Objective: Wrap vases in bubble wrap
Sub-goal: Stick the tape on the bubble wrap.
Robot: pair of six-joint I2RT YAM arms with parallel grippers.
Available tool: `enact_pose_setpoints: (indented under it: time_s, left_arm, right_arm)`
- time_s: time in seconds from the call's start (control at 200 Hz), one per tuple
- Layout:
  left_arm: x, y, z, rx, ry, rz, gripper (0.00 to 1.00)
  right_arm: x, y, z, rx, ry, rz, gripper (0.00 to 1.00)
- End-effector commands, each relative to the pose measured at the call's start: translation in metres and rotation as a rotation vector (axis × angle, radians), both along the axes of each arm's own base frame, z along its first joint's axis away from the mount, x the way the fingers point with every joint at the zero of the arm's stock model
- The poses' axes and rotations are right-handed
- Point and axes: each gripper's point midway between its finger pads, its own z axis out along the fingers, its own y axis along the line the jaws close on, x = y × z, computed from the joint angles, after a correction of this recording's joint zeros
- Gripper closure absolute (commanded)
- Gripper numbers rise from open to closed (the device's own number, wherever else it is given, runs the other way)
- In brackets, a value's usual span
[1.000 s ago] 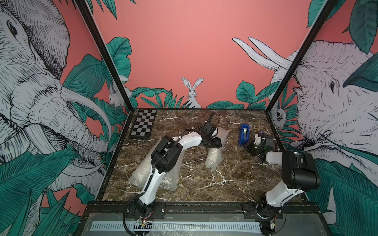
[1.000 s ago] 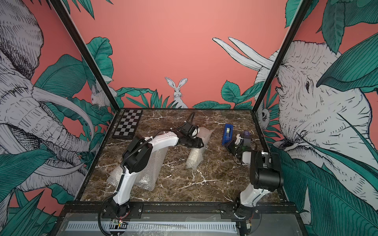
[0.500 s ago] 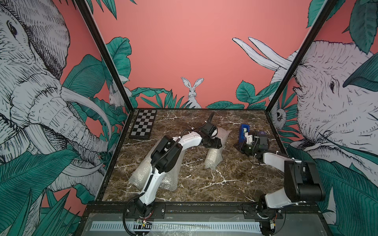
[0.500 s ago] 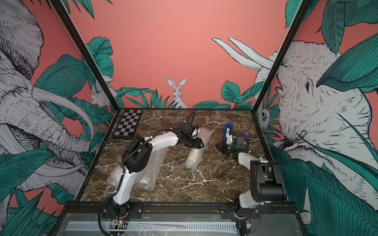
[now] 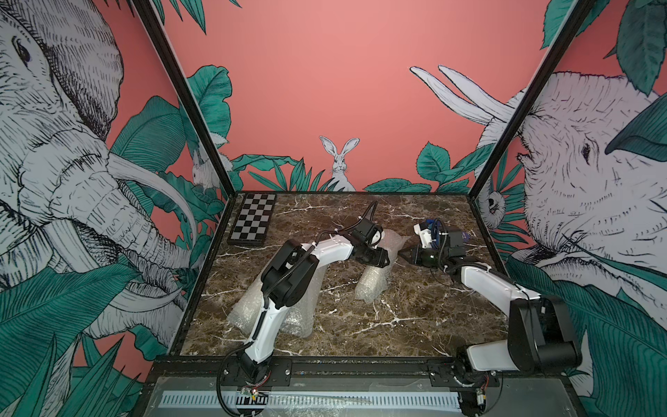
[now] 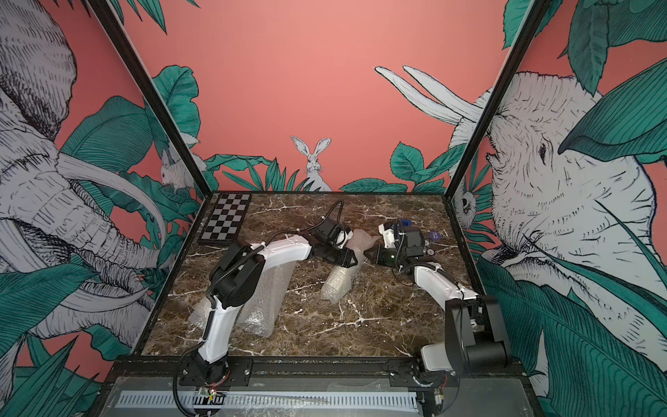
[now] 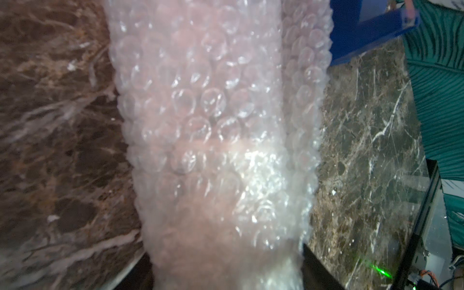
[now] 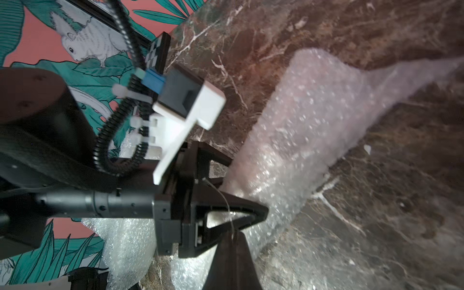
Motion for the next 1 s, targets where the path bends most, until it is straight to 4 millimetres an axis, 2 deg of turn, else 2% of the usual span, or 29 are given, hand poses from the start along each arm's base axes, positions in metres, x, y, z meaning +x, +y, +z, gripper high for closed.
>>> enact_pose_setpoints:
  time_s: [0.0, 0.21, 0.345, 0.495, 0.505, 0.53, 0.75, 0.89, 0.995]
  left_arm:
    - [-0.024, 0.01, -0.002, 0.03, 0.027, -0.066, 0.56]
    - [-0.032, 0.008, 0.001, 0.001, 0.032, -0.087, 0.57]
    - [-0.035, 0.006, 0.002, -0.014, 0.034, -0.1, 0.57]
    - [-0.04, 0.005, 0.003, -0.024, 0.04, -0.118, 0.58]
    - [-0.041, 0.005, 0.004, -0.025, 0.041, -0.12, 0.58]
    - [-0.042, 0.004, 0.003, -0.026, 0.042, -0.125, 0.58]
    - [-0.048, 0.006, 0.004, -0.032, 0.045, -0.131, 0.59]
    - [-0.047, 0.005, 0.006, -0.039, 0.041, -0.129, 0.6]
    - [-0.046, 0.005, 0.008, -0.04, 0.037, -0.127, 0.61]
  right_arm:
    - [0.005, 0.006, -0.006, -0.013, -0.004, 0.03, 1.0]
    - [0.007, 0.029, -0.018, -0.013, 0.007, 0.088, 1.0]
    - [0.008, 0.033, -0.033, -0.022, 0.035, 0.095, 1.0]
    - [0.012, 0.027, -0.044, -0.075, 0.036, 0.066, 1.0]
    - [0.012, 0.026, -0.052, -0.085, 0.054, 0.064, 1.0]
    - [0.013, 0.025, -0.056, -0.095, 0.06, 0.06, 1.0]
    - [0.013, 0.021, -0.074, -0.209, 0.064, 0.061, 1.0]
    - [0.01, 0.019, -0.081, -0.287, 0.049, 0.056, 1.0]
    - [0.01, 0.015, -0.078, -0.322, 0.025, 0.043, 1.0]
